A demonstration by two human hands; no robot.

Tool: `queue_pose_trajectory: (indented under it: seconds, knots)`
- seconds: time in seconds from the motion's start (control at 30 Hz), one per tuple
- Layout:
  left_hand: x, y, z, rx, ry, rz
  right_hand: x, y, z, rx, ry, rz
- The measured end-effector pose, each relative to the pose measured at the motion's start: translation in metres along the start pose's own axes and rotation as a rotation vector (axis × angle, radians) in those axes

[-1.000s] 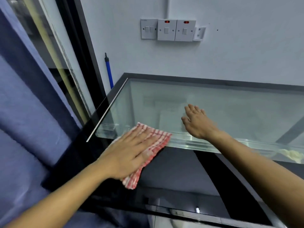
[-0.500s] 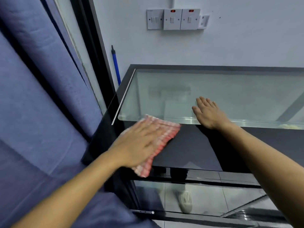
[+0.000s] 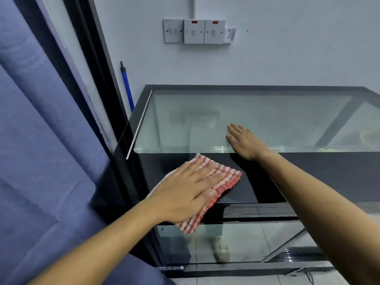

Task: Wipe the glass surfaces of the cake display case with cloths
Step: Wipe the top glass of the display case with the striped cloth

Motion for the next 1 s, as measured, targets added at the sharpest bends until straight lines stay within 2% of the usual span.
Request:
queue_pose_trajectory:
  seconds: [0.07,0.17,0.23,0.33,0.4,0.47,0.53,0.57,0.6,0.63,0.67,0.77,0.83,0.87,0.93,1.0]
  knots:
    - [0.05,-0.007,0.01,0.032,0.043,-0.067,-0.009,-0.01,-0.005,0.042,0.006,-0.024]
    - [0.165,0.01,0.026,0.091,0.056,-0.45,-0.024,-0.025,-0.015,0.076,0.018,-0.043]
    - [0.216,0.036,0.03,0.169,0.008,-0.616,-0.028,-0.028,-0.02,0.069,0.052,-0.039]
    - [0.211,0.093,0.019,0.155,-0.058,-0.681,-0.029,-0.024,-0.026,0.009,0.133,-0.031]
    - [0.161,0.141,0.009,0.106,-0.042,-0.554,-0.038,-0.022,-0.035,-0.021,0.121,-0.053]
    - [0.078,0.162,0.002,0.036,0.01,-0.237,-0.055,-0.022,-0.046,-0.009,0.064,-0.078]
    - [0.0,0.147,0.001,-0.061,0.072,0.123,-0.078,-0.019,-0.061,0.003,0.017,-0.1]
    - [-0.015,0.132,0.0,-0.075,0.059,0.22,-0.089,-0.017,-0.068,0.01,-0.001,-0.102]
    - [-0.012,0.128,-0.002,-0.078,0.025,0.236,-0.103,-0.012,-0.078,0.013,-0.017,-0.102]
    - [0.01,0.132,0.0,-0.076,0.014,0.167,-0.117,-0.006,-0.086,0.02,-0.036,-0.096]
    - [0.046,0.14,0.002,-0.061,0.013,0.025,-0.128,0.0,-0.091,0.033,-0.058,-0.087]
    - [0.183,0.168,0.018,0.102,0.007,-0.527,-0.15,0.021,-0.101,0.067,-0.08,-0.083]
    - [0.23,0.187,0.023,0.133,-0.028,-0.755,-0.151,0.032,-0.099,0.102,-0.068,-0.134]
    - [0.234,0.202,0.023,0.137,-0.049,-0.825,-0.149,0.037,-0.097,0.115,-0.072,-0.171]
    - [0.205,0.248,0.018,0.139,-0.04,-0.793,-0.146,0.045,-0.095,0.149,-0.091,-0.24]
    - [0.14,0.293,0.011,0.13,0.018,-0.53,-0.147,0.051,-0.096,0.189,-0.094,-0.285]
Point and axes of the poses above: each hand's wrist, its own y-axis towards the middle knuckle, its own z-axis out of the palm, x = y × z, the point moved 4 cm from there along y, towards the middle knuckle, and after that the axes turned 15 degrees about y, right-handed, at the moved point
